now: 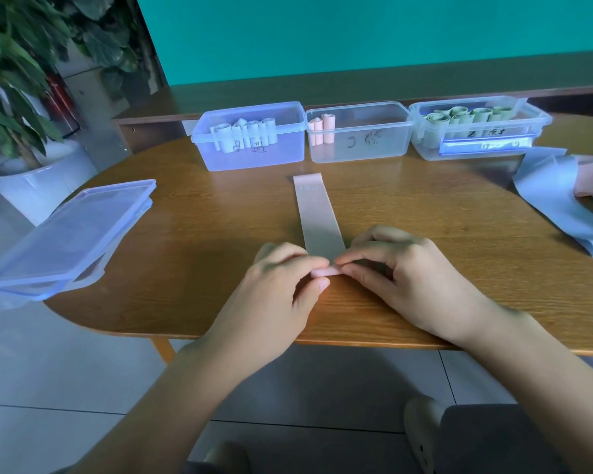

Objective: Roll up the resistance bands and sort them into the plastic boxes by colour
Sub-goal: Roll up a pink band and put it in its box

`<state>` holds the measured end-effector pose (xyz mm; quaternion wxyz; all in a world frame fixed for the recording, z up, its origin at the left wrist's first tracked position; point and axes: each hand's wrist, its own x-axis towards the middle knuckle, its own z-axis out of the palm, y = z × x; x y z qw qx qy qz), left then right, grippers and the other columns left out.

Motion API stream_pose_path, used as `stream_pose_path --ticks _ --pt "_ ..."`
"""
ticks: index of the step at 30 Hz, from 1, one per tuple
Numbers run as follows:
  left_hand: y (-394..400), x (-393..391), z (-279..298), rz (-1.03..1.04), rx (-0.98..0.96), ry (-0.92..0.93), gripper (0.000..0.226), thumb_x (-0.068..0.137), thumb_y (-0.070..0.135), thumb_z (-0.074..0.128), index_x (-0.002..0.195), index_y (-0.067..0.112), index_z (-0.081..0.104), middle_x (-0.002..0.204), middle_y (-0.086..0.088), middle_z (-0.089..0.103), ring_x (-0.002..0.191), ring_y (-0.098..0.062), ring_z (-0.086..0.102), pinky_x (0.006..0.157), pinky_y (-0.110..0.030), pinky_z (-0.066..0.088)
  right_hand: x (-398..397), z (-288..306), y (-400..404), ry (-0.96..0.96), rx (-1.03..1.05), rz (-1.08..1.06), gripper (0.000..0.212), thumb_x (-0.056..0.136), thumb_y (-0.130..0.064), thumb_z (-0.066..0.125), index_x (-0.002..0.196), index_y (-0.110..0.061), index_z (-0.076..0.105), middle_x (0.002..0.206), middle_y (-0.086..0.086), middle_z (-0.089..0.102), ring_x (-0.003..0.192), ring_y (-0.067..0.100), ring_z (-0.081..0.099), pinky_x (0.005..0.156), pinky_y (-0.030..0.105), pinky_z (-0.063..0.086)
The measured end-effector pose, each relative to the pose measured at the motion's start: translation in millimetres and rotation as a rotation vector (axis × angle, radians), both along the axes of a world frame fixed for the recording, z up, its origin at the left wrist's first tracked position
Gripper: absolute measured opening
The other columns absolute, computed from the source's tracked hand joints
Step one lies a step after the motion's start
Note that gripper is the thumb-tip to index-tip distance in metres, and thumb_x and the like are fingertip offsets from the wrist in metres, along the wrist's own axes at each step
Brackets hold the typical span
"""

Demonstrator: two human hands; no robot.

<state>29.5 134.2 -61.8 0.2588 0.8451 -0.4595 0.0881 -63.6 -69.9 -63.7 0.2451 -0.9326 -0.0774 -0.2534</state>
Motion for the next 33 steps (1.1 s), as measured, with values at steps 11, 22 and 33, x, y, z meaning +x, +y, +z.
stream_pose_path --ticks 11,22,33 --pt "-3.6 4.0 3.9 -0.012 -0.007 -0.020 0.021 0.097 0.033 0.060 0.116 0.032 0.069 0.114 0.022 0.056 0.108 0.003 0.043 0.081 -0.002 0.032 5.8 0.7 -3.3 0.059 0.054 0.012 0.016 0.096 -0.030 0.067 0.108 -0.025 0.076 0.103 -0.013 0.062 0.094 0.004 0.063 0.085 0.012 0.044" --pt "-11.0 13.8 4.3 0.012 0.019 -0.050 0.030 0.098 0.035 0.057 0.125 0.025 0.067 0.120 0.013 0.057 0.114 -0.005 0.045 0.090 -0.017 0.039 7.2 0.7 -3.1 0.071 0.011 -0.021 0.024 0.097 -0.038 0.061 0.117 -0.031 0.073 0.107 -0.015 0.061 0.105 0.008 0.059 0.095 0.030 0.048" --pt "-13.5 19.1 2.0 0.018 -0.001 -0.064 0.026 0.100 0.033 0.054 0.122 0.027 0.067 0.118 0.015 0.060 0.113 -0.006 0.045 0.090 -0.021 0.043 9.9 -1.2 -2.4 0.062 -0.052 -0.046 0.026 0.099 -0.039 0.059 0.123 -0.047 0.066 0.114 -0.023 0.059 0.110 0.010 0.055 0.097 0.027 0.046"
